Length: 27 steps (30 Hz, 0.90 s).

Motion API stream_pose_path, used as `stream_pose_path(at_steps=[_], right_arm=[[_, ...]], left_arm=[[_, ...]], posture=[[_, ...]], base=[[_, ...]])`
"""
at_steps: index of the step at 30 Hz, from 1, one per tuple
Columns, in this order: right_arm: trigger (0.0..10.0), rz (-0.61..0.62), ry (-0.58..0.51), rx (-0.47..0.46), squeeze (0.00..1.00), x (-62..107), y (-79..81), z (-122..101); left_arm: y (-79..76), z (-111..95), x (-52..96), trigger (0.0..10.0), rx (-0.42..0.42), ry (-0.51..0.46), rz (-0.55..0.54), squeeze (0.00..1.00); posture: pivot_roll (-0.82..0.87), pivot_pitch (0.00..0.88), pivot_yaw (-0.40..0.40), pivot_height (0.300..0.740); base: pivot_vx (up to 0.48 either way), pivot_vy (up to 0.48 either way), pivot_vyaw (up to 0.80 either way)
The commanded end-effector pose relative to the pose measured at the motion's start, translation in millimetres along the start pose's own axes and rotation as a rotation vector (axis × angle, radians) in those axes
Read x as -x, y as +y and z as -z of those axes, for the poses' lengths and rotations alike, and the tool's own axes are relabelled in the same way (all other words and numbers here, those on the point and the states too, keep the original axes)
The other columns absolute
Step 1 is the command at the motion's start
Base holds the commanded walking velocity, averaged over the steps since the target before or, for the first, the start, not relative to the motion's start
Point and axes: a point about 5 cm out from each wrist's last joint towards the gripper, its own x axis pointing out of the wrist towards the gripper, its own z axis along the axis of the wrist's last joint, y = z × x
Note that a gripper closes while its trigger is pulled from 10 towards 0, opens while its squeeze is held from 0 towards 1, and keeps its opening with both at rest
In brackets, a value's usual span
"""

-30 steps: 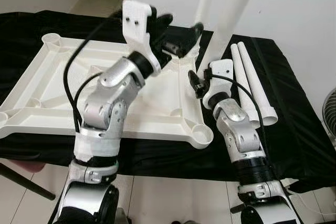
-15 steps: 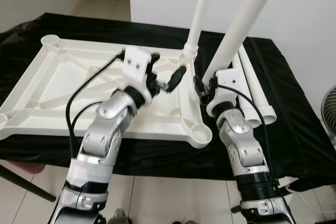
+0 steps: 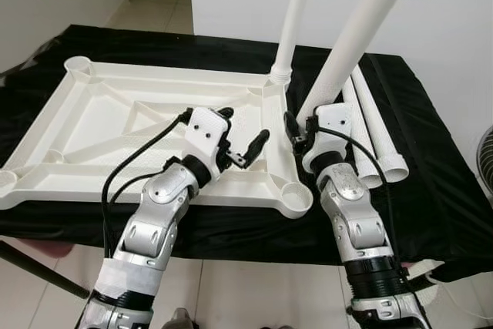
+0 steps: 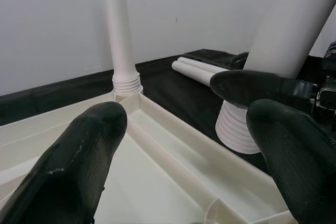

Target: Building children table

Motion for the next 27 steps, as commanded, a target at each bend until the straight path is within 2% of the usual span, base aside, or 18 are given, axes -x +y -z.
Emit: stream_pose_path(at_steps=[1, 5, 8, 12, 14, 21, 27], right_arm=[[10.0, -0.002, -0.009, 0.005, 0.0, 1.5, -0.2, 0], [10.0, 0.009, -0.018, 0.02, 0.0, 2.0, -1.5, 4], [10.0, 0.009, -0.018, 0.02, 0.0, 2.0, -1.5, 4], [10.0, 0.014, -0.021, 0.03, 0.0, -3.6, -1.5, 5], [10.0, 0.012, -0.02, 0.04, 0.0, -4.8, -1.5, 7], [10.0, 0.004, -0.004, -0.001, 0.0, -1.3, -1.1, 15], [10.0, -0.02, -0.01, -0.003, 0.0, 0.9, 1.6, 14]], left_arm=[[4.1, 3, 2.2, 10.0, 0.001, 0.006, -0.069, 0.0], [10.0, 3, 6.6, 10.0, 0.0, 0.012, -0.13, 0.0], [10.0, 3, 6.6, 10.0, 0.0, 0.012, -0.13, 0.0], [17.3, 9, 14.8, 10.0, -0.049, 0.034, -0.158, 0.0], [17.5, 11, 16.0, 10.0, -0.091, 0.039, -0.136, 0.0], [10.0, 16, 18.1, 10.0, -0.027, 0.044, -0.077, 0.0], [2.2, 21, 20.0, 10.0, -0.01, 0.06, -0.031, 0.0]], posture=[[0.07, 0.031, 0.024, 0.74], [0.03, 0.021, 0.094, 0.74], [0.03, 0.021, 0.094, 0.74], [0.03, 0.025, 0.091, 0.74], [0.04, 0.025, 0.081, 0.74], [0.07, 0.03, 0.035, 0.74], [0.08, 0.032, 0.02, 0.74]], base=[[0.0, 0.0, 0.0], [0.0, 0.0, 0.0], [0.0, 0.0, 0.0], [0.0, 0.0, 0.0], [0.0, 0.0, 0.0], [0.0, 0.0, 0.0], [0.0, 0.0, 0.0]])
